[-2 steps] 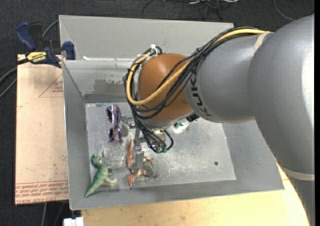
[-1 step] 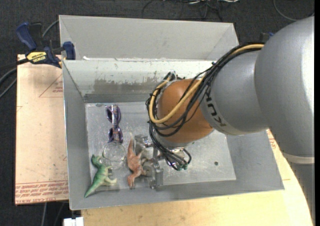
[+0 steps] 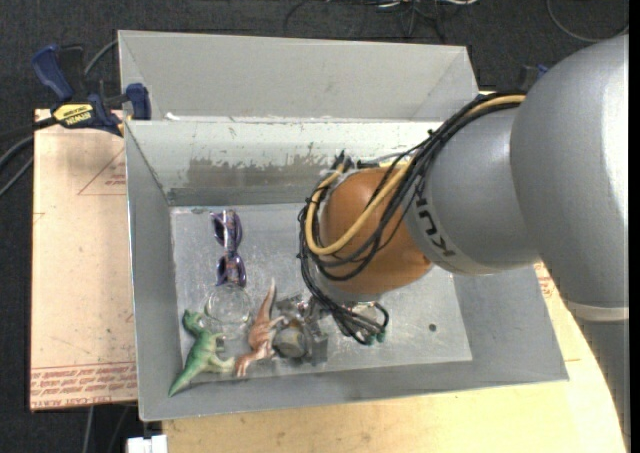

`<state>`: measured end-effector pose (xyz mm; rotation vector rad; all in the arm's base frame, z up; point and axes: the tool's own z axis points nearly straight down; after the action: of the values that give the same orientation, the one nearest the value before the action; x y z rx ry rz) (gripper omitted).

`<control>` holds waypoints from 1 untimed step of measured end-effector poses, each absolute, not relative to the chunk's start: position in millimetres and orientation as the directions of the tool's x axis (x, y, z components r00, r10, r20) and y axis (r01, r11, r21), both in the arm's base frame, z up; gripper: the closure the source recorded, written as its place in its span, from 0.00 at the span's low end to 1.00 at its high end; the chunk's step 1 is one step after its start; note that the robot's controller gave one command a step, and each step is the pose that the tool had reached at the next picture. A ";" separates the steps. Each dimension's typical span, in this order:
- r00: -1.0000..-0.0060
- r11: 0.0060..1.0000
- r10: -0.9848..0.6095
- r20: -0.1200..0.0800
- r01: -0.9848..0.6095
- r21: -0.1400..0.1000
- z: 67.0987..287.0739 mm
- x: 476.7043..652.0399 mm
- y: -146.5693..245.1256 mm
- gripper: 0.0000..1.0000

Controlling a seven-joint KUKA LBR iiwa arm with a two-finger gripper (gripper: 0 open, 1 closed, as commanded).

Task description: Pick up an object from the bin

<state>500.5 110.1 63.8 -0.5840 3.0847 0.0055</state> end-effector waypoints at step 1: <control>-0.911 0.911 -0.413 -0.001 -0.413 0.003 68.3 501.9 118.5 1.00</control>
Offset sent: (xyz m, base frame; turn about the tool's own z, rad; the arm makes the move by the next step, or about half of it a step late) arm -0.0079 -0.0050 0.1310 -0.0120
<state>501.9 118.5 68.3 -0.6639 3.0701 0.0057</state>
